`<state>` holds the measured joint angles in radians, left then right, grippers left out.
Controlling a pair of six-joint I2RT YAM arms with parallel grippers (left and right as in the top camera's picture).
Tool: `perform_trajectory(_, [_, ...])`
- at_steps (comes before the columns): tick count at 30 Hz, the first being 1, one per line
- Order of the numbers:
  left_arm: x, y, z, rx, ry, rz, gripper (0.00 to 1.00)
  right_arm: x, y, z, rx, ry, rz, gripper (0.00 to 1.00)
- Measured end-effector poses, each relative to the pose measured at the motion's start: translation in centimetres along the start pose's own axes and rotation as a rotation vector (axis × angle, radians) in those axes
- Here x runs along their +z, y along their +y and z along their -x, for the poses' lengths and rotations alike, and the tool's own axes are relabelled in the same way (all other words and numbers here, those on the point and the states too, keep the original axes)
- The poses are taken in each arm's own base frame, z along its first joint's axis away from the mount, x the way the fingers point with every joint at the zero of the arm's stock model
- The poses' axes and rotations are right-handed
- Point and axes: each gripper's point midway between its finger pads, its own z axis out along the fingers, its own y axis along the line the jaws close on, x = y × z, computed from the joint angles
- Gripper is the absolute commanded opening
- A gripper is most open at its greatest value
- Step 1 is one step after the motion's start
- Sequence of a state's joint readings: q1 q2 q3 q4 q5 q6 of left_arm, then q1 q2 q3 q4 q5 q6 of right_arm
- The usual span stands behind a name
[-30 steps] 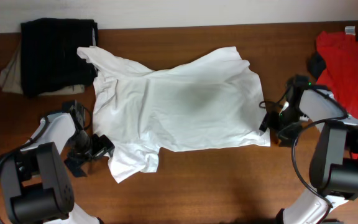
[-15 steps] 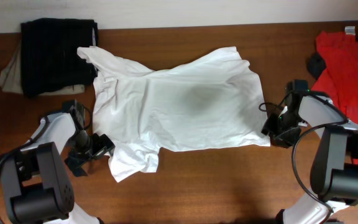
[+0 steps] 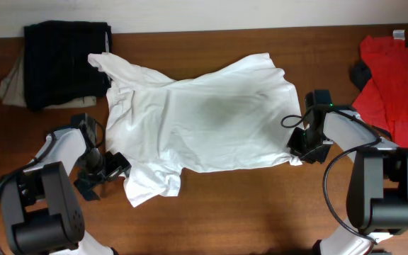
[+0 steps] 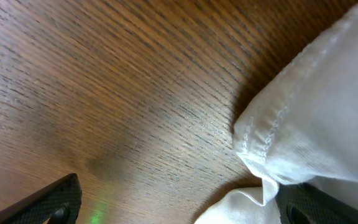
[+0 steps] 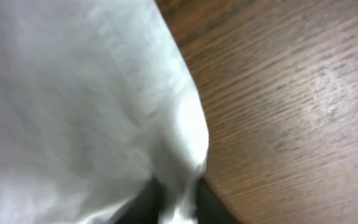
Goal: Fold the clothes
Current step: 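Grasp the shirt's lower right hem with the right gripper, then lift the bottom hem with both grippers and fold it up toward the collar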
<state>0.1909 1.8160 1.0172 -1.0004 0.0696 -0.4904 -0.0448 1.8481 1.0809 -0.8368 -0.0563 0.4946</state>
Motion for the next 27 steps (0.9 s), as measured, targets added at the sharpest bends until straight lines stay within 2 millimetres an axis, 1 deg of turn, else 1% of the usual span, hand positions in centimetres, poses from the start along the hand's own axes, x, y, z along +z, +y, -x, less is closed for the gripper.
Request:
perform_trajectory(1, [0.0,0.0,0.0,0.0,0.0,0.0,0.99,0.0,0.1,0.0,0.008,0.002,0.004,0.04])
perform_trajectory(6, [0.0,-0.3,0.2,0.001,-0.006,-0.017,0.98,0.0,0.2,0.1,0.061,-0.003,0.021,0.04])
perform_trajectory(8, [0.0,-0.9,0.6,0.008,-0.019,-0.043,0.93,0.0,0.2,0.2,0.079,-0.001,0.033,0.04])
perform_trajectory(11, [0.0,-1.0,0.6,0.032,-0.021,-0.045,0.89,0.0,0.1,0.3,0.101,0.001,0.046,0.04])
perform_trajectory(12, [0.0,-0.9,0.5,0.036,-0.016,-0.043,0.82,0.0,0.2,0.3,0.101,0.001,0.047,0.04])
perform_trajectory(13, [0.0,-0.7,0.2,0.038,-0.006,-0.036,0.81,0.0,0.2,0.4,0.101,0.0,0.048,0.04])
perform_trajectory(15, [-0.2,0.2,-0.8,0.017,0.025,0.004,0.81,0.0,0.2,0.4,0.103,-0.003,0.049,0.04])
perform_trajectory(17, [-1.3,1.0,-1.2,-0.003,-0.004,0.028,0.8,0.0,0.2,0.4,0.104,-0.003,0.052,0.04])
perform_trajectory(19, [-3.8,1.0,-0.8,-0.004,-0.109,-0.005,0.71,0.0,0.2,0.4,0.105,-0.003,0.052,0.05])
perform_trajectory(20, [-4.8,0.9,-0.7,-0.004,-0.146,-0.023,0.69,0.0,0.2,0.4,0.104,-0.003,0.052,0.05])
perform_trajectory(22, [-6.1,0.6,-0.6,-0.001,-0.206,-0.051,0.69,0.0,0.2,0.4,0.105,-0.003,0.052,0.05])
perform_trajectory(26, [-6.6,-1.0,0.2,0.038,-0.27,-0.085,0.7,0.0,0.2,0.4,0.104,-0.003,0.052,0.05])
perform_trajectory(27, [-6.7,-1.5,0.5,0.051,-0.285,-0.094,0.74,0.0,0.2,0.4,0.104,-0.003,0.052,0.05])
